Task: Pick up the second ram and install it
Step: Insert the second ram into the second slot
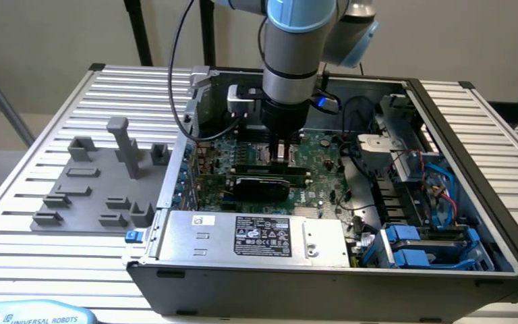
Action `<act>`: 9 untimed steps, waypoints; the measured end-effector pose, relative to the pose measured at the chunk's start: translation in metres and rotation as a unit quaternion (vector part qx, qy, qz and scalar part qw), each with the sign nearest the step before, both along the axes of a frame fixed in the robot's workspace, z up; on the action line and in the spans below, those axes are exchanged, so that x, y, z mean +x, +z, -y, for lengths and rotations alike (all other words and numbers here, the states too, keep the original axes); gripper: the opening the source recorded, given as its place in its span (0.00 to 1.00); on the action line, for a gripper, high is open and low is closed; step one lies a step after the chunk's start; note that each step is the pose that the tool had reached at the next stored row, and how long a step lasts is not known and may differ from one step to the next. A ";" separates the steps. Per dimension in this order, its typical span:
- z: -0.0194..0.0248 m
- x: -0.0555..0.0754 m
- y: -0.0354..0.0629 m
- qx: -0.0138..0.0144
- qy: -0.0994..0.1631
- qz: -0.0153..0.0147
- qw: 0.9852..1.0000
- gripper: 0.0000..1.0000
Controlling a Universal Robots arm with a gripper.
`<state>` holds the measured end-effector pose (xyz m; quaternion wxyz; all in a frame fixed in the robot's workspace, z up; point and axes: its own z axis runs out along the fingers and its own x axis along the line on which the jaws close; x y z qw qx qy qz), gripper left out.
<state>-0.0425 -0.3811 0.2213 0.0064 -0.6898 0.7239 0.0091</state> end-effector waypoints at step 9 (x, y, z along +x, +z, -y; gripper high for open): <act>0.0000 -0.001 0.0226 0.000 0.000 0.000 1.000 0.21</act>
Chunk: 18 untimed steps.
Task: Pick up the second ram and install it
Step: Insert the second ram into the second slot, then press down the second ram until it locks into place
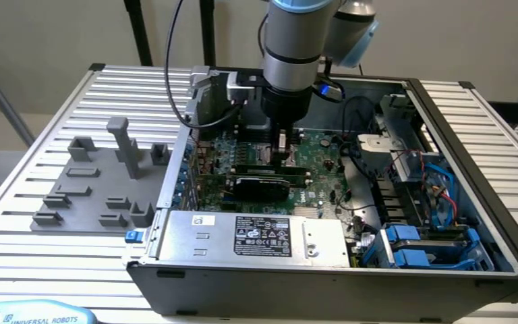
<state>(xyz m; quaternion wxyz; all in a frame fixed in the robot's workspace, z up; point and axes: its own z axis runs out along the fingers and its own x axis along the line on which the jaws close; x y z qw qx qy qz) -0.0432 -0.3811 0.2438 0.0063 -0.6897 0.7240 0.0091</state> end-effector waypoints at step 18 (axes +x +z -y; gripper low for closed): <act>0.0000 -0.002 0.0023 0.000 0.000 0.000 1.000 0.11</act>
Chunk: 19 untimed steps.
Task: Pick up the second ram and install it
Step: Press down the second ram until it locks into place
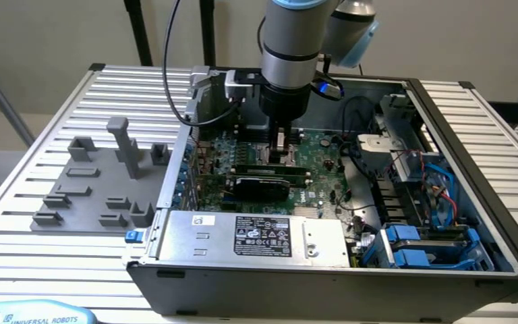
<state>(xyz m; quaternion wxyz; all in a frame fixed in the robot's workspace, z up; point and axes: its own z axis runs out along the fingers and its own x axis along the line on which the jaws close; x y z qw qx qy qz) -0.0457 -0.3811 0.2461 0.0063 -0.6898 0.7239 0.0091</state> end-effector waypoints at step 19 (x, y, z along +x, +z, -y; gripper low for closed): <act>-0.0018 0.000 -0.0212 -0.001 0.000 -0.001 1.000 0.11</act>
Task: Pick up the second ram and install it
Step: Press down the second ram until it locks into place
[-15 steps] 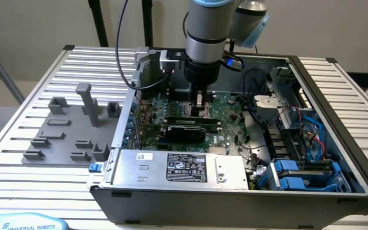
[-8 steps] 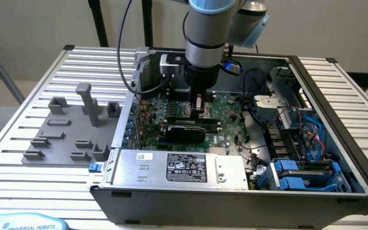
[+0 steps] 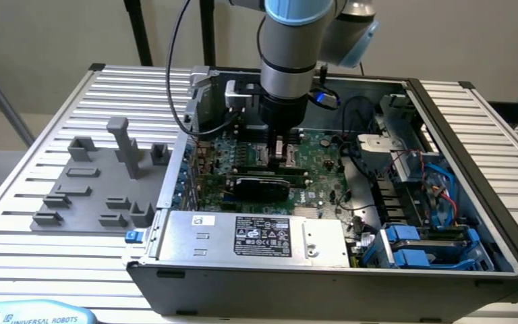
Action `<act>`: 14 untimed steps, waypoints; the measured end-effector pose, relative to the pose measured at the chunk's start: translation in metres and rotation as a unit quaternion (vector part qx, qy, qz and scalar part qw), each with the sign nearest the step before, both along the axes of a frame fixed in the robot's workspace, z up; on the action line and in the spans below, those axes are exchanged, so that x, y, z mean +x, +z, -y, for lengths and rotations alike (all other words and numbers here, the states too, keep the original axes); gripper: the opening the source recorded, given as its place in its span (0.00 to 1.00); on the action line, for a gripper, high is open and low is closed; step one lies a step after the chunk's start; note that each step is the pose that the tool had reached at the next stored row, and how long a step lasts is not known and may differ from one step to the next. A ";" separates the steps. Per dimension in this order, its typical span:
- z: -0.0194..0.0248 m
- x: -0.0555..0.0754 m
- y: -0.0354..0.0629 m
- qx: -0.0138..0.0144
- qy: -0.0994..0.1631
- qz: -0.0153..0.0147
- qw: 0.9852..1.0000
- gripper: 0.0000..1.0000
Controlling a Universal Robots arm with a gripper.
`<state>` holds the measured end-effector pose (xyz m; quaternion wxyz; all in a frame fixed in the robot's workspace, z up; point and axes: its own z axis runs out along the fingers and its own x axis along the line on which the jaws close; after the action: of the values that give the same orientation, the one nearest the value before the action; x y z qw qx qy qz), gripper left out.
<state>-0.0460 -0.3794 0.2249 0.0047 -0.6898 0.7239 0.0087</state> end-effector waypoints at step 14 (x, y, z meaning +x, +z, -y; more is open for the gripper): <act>-0.0006 0.003 0.0266 0.002 0.000 -0.003 1.000 0.11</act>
<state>-0.0432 -0.3788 0.2515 0.0036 -0.6898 0.7239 0.0118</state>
